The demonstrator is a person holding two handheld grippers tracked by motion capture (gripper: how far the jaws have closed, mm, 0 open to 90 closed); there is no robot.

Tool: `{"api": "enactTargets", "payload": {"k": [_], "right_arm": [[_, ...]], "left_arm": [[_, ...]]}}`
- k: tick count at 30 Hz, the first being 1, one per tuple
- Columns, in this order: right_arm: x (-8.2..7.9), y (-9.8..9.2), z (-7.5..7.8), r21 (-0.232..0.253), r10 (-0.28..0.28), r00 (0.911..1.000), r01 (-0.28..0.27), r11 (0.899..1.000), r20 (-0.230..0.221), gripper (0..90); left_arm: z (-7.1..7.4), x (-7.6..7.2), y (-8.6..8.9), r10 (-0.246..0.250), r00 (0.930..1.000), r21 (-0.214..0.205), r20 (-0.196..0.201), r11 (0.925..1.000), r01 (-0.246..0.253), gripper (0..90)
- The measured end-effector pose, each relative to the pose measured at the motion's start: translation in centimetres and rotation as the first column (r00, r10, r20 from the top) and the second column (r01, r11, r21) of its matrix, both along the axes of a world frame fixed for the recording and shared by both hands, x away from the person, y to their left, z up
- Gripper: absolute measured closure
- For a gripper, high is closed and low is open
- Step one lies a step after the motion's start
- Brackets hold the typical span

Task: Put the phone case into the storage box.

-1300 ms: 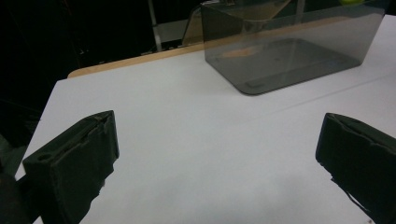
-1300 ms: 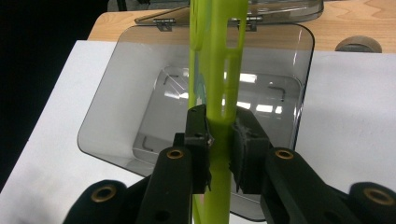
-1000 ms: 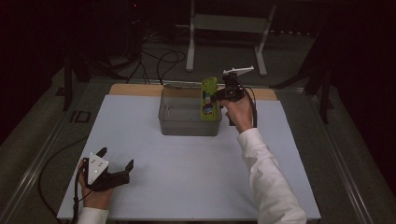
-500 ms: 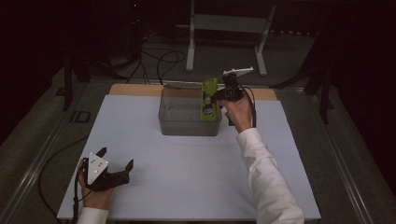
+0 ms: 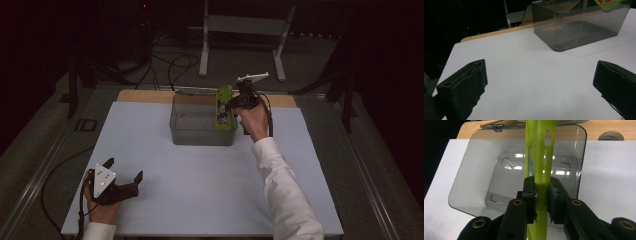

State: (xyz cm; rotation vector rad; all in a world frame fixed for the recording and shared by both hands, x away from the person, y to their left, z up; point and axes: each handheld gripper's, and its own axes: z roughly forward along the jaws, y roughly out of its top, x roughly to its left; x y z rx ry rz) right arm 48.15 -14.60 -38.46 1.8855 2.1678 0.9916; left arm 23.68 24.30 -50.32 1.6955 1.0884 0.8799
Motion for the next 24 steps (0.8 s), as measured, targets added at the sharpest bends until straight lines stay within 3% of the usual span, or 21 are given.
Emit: {"api": "enactTargets", "payload": {"k": [24], "right_arm": [[0.54, 0.37, -0.79, -0.027, -0.016, 0.9998, 0.015, 1.000, -0.011, 78.2]], "left_arm": [[0.04, -0.02, 0.07, 0.000, 1.0000, -0.002, 0.001, 1.0000, 0.000, 0.0]]}}
